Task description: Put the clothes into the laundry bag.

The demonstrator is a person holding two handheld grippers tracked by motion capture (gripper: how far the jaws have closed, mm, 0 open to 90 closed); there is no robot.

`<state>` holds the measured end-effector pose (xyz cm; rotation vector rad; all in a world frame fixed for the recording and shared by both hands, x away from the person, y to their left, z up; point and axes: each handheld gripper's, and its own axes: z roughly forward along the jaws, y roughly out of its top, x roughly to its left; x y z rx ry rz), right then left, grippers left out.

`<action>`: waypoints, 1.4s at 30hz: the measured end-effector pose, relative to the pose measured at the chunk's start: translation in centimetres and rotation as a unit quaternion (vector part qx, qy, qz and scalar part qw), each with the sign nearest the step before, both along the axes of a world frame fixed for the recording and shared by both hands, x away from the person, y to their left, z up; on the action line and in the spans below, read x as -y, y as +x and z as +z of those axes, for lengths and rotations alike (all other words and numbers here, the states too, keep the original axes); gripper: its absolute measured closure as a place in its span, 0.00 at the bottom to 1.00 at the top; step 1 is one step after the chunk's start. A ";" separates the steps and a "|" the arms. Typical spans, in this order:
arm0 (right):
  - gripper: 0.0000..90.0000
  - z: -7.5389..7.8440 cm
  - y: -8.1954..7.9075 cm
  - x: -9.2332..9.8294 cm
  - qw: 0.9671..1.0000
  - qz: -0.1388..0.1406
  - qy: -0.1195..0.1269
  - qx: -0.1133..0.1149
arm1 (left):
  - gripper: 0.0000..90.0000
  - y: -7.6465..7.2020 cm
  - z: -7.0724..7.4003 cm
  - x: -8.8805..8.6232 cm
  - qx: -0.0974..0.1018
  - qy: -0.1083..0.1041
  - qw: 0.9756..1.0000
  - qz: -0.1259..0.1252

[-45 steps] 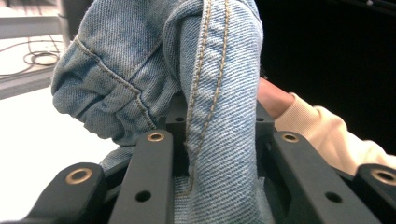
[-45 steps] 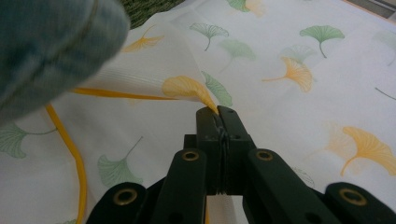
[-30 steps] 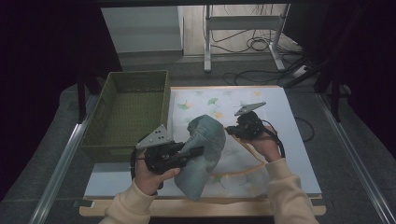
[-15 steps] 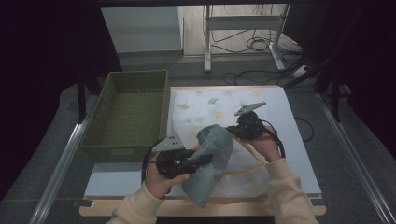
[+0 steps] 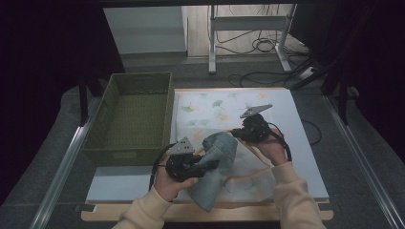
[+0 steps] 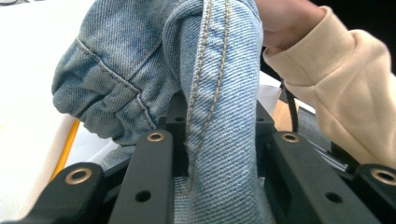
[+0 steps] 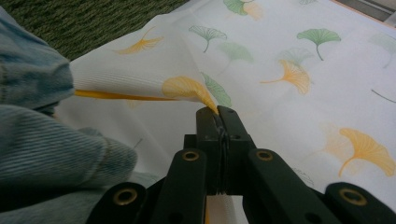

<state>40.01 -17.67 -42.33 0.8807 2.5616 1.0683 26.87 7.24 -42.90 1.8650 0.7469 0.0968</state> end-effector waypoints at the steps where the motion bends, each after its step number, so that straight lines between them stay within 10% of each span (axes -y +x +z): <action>1: 0.98 0.0 0.0 0.0 1.000 0.000 0.000 0.000 | 0.78 0.1 0.0 0.0 0.001 0.001 1.000 0.001; 42: 0.99 1.3 -0.7 0.3 1.000 0.001 0.019 0.020 | 0.77 4.1 -3.1 4.9 -0.040 0.105 0.994 0.015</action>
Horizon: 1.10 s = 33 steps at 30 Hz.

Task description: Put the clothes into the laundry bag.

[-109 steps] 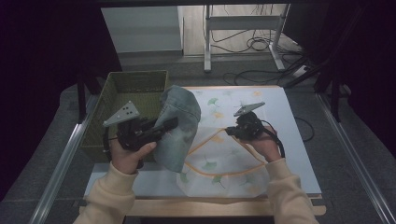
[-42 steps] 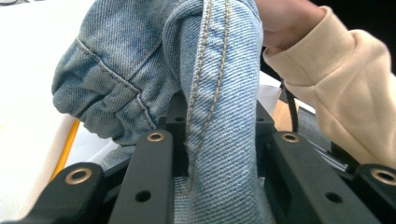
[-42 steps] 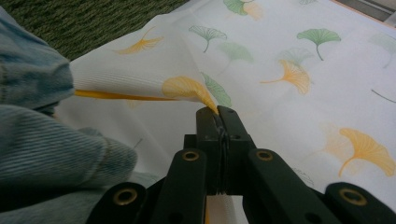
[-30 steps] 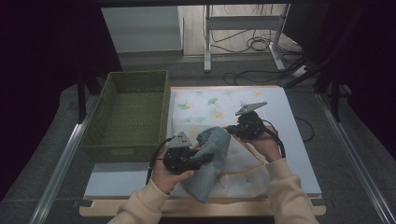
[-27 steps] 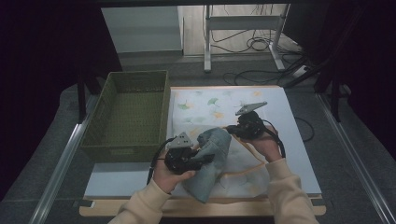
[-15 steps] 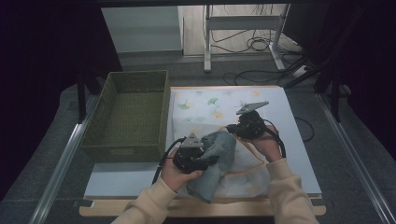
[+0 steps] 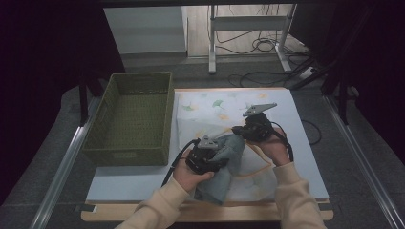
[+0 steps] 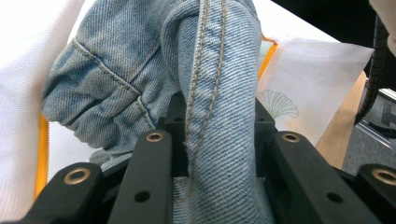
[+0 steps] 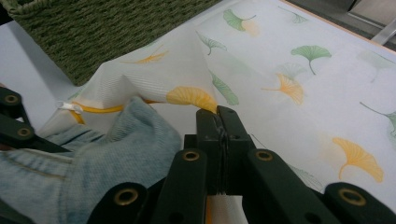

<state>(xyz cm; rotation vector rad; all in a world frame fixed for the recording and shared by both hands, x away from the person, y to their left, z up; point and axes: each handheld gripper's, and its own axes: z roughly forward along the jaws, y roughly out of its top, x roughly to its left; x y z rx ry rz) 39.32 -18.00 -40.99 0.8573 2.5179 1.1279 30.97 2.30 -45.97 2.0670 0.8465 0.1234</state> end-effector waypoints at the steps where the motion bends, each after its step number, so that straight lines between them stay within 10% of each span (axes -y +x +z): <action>1: 0.99 0.1 0.0 0.0 1.000 0.001 0.001 0.000 | 0.77 0.1 0.0 0.1 -0.001 0.001 1.000 -0.001; 33: 0.99 1.1 -0.7 0.1 1.000 0.001 0.016 0.019 | 0.77 2.8 0.3 2.5 0.016 0.027 0.999 0.008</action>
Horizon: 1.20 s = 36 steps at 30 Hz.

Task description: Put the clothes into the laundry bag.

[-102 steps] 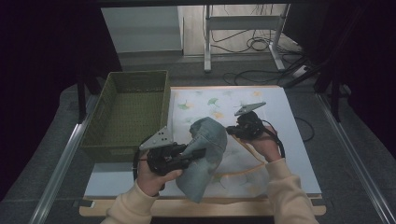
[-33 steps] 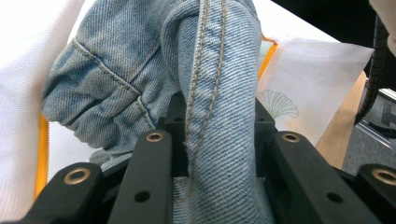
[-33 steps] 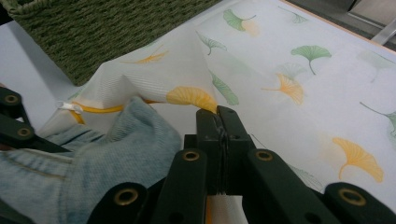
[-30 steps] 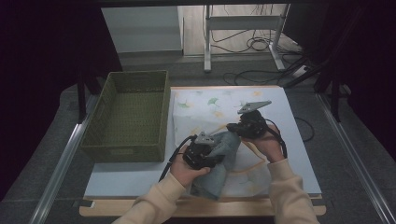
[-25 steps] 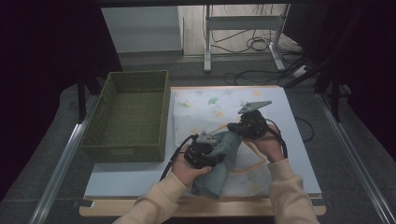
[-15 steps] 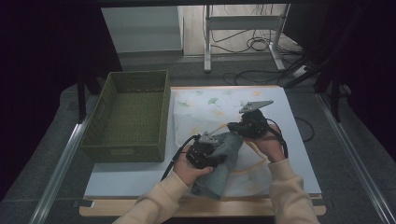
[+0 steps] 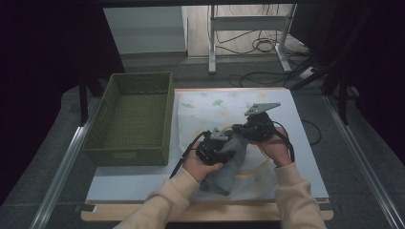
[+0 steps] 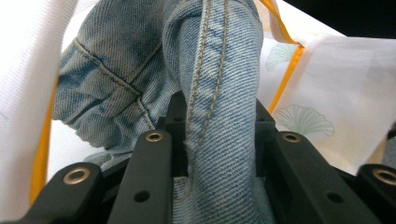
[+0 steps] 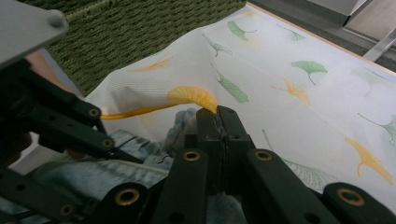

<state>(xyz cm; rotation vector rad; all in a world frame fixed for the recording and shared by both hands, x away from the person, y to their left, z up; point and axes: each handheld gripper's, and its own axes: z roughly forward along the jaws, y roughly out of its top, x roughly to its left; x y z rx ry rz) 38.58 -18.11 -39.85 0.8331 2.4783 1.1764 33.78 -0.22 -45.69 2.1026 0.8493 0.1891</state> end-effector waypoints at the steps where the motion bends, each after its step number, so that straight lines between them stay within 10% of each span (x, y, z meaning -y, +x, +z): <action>1: 0.99 0.0 0.0 0.0 1.000 0.000 0.000 0.000 | 0.77 0.1 0.0 0.1 0.002 0.002 1.000 0.001; 27: 0.99 0.6 -0.4 0.1 1.000 0.005 0.010 0.007 | 0.75 3.2 0.2 1.2 0.006 0.028 0.999 0.035; 36: 0.99 0.3 -0.2 0.2 1.000 0.003 0.010 0.002 | 0.54 2.6 -0.3 1.1 0.010 0.001 1.000 0.018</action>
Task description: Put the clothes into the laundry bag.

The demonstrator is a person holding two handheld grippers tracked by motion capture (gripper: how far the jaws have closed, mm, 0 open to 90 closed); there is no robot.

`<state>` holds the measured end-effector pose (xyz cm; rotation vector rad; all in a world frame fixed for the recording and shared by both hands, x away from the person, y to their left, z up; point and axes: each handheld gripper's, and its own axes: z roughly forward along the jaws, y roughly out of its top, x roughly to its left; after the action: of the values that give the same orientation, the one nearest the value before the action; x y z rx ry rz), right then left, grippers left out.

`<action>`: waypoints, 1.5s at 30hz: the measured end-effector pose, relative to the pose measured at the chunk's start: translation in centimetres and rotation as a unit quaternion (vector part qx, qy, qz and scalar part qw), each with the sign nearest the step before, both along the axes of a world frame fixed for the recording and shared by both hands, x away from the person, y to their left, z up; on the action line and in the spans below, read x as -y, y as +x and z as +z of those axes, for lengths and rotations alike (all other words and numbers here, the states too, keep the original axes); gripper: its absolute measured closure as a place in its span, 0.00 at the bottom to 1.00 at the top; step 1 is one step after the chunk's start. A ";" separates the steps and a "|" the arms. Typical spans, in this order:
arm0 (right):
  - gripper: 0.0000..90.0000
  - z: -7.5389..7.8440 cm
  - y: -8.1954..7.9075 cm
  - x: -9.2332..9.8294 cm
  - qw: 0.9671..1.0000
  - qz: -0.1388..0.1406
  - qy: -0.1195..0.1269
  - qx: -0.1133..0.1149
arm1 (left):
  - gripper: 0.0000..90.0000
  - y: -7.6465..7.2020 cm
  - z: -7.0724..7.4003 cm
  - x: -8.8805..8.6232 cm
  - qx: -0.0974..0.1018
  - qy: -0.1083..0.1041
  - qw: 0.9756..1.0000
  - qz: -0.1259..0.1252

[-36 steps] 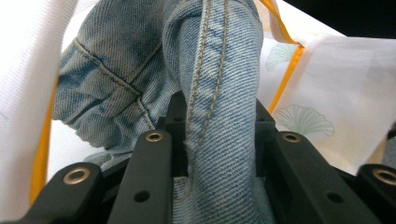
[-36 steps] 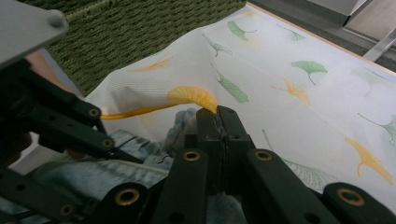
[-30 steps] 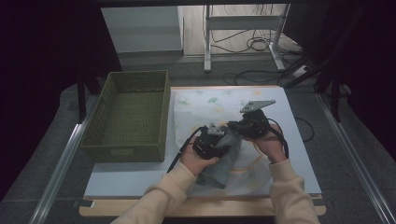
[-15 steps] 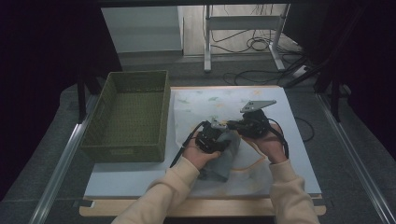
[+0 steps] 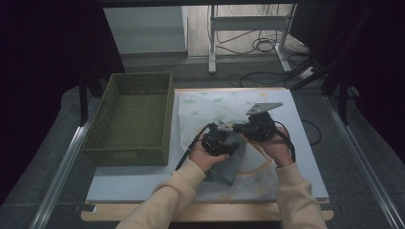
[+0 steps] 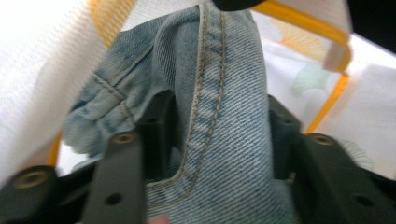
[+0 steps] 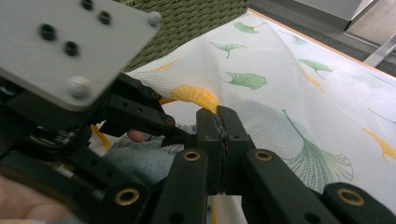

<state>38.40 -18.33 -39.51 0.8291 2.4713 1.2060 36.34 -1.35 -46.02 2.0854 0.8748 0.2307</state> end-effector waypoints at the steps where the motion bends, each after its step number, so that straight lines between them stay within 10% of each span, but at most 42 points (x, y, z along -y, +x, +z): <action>1: 0.99 0.0 0.0 0.0 1.000 0.000 0.000 0.000 | 0.49 0.0 0.0 0.0 0.000 0.000 1.000 0.000; 8: 0.99 -0.3 0.3 0.4 1.000 -0.008 0.000 -0.005 | 0.28 -1.8 0.9 -0.4 0.003 -0.012 1.000 -0.020; 24: 0.99 -0.5 0.5 0.5 1.000 -0.011 -0.001 -0.008 | 0.26 -6.6 -1.1 -0.8 -0.006 0.001 0.999 -0.050; 32: 0.99 -0.5 0.6 0.6 1.000 -0.011 -0.002 -0.010 | 0.23 -7.2 -2.9 1.4 0.006 0.053 0.997 -0.061; 36: 0.99 -0.6 0.6 0.6 1.000 -0.012 -0.002 -0.012 | 0.30 -7.2 -3.5 2.2 0.020 0.083 0.996 -0.036; 45: 0.99 -0.5 0.6 0.7 1.000 -0.011 -0.001 -0.012 | 0.67 -6.6 -3.3 1.8 0.032 0.072 0.997 -0.021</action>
<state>38.99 -18.98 -40.03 0.8740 2.4750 1.1926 29.76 -3.17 -49.35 2.2141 0.7959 0.3441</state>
